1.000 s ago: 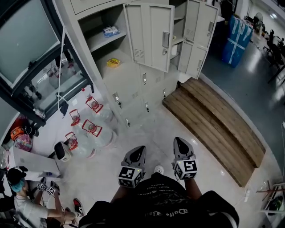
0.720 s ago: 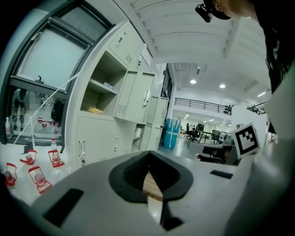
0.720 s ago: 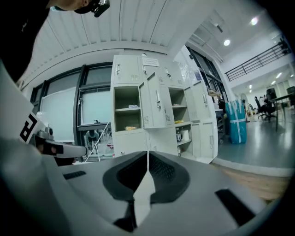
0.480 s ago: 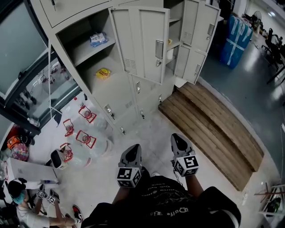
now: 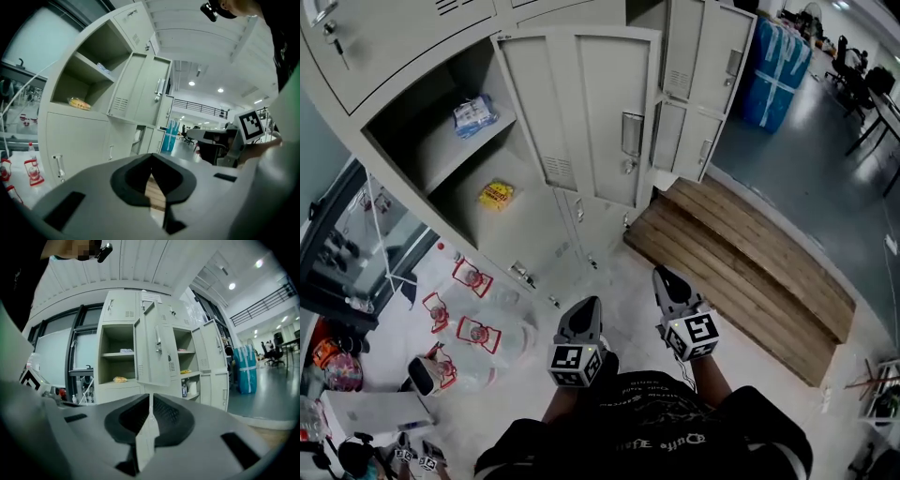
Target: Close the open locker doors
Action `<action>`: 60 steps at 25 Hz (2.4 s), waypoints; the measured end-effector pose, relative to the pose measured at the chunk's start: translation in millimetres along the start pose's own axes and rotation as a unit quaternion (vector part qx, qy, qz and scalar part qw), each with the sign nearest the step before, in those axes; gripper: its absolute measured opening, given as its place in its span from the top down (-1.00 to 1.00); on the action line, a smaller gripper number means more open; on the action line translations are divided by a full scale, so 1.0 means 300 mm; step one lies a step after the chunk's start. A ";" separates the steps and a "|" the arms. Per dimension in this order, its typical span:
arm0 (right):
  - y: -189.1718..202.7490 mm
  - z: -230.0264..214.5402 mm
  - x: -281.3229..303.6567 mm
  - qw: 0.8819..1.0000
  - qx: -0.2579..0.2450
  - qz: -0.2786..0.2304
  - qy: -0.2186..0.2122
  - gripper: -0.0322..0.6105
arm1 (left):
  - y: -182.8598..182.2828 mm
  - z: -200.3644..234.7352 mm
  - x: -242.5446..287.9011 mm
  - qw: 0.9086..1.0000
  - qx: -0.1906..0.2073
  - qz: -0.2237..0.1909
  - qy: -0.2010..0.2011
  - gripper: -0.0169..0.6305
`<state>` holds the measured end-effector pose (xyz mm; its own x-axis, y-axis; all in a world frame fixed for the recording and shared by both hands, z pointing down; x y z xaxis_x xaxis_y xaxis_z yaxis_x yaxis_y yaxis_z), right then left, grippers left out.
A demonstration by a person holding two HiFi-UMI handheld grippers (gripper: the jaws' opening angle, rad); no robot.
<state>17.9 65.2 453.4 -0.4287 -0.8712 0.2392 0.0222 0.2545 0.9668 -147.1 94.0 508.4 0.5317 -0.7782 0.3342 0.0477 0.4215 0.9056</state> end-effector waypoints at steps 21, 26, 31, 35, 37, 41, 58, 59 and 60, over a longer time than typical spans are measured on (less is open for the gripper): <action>-0.259 -0.162 0.364 0.998 -0.059 -0.011 -0.011 0.36 | -0.139 0.220 0.214 0.998 0.036 0.016 0.059 0.92; -0.267 -0.187 0.393 0.997 -0.060 -0.006 -0.053 0.37 | -0.130 0.225 0.210 1.000 0.005 0.013 0.018 0.92; -0.288 -0.173 0.420 0.990 -0.095 0.000 -0.104 0.56 | -0.165 0.226 0.192 0.998 0.002 -0.027 -0.050 0.92; -0.290 -0.170 0.419 0.986 -0.102 0.002 -0.131 0.59 | -0.175 0.224 0.175 0.995 -0.009 -0.042 -0.090 0.92; -0.290 -0.157 0.409 0.983 -0.097 0.003 -0.159 0.60 | -0.159 0.224 0.164 0.993 -0.010 -0.038 -0.109 0.92; -0.280 -0.112 0.357 0.971 -0.092 0.004 -0.221 0.61 | -0.149 0.192 0.133 0.989 -0.014 -0.044 -0.140 0.92; -0.261 0.222 0.277 0.920 -0.102 -0.017 -0.378 0.51 | -0.023 0.256 -0.130 0.943 -0.072 -0.054 -0.319 0.92; -0.260 0.246 0.275 0.917 -0.102 -0.016 -0.386 0.50 | -0.020 0.263 -0.146 0.941 -0.075 -0.054 -0.327 0.92; -0.258 0.271 0.272 0.912 -0.104 -0.015 -0.396 0.50 | -0.017 0.271 -0.161 0.938 -0.077 -0.054 -0.333 0.92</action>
<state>-92.2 8.5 390.9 -0.9482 -0.2793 0.1514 0.1347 0.0780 0.9878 -241.8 91.6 509.0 -0.1276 -0.9168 0.3785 0.2205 0.3459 0.9120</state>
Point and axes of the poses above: the fingertips, and each gripper's own axes: x forward along the fingers, z to its left, y out of its underside, the point moved 3 cm from there along -x, backward along the fingers, and after that the axes turned 7 degrees about z, right-handed, at the moved point
